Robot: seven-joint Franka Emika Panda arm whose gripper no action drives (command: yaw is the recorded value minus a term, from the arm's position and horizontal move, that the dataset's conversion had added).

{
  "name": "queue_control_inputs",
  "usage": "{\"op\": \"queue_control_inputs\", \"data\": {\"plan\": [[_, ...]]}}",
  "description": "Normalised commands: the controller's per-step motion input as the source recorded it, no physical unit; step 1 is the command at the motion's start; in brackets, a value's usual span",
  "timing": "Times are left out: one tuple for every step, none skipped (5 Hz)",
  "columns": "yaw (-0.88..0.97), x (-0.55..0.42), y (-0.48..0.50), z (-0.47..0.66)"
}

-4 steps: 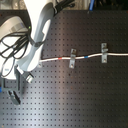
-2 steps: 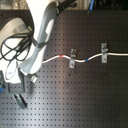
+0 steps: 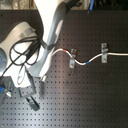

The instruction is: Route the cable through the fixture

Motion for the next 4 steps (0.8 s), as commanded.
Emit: {"op": "queue_control_inputs", "data": {"plan": [[-0.59,0.349,0.068,-0.16],[-0.24,0.292,-0.179,-0.21],[0.25,0.196,-0.348,-0.21],[0.57,0.121,-0.234,-0.23]]}}
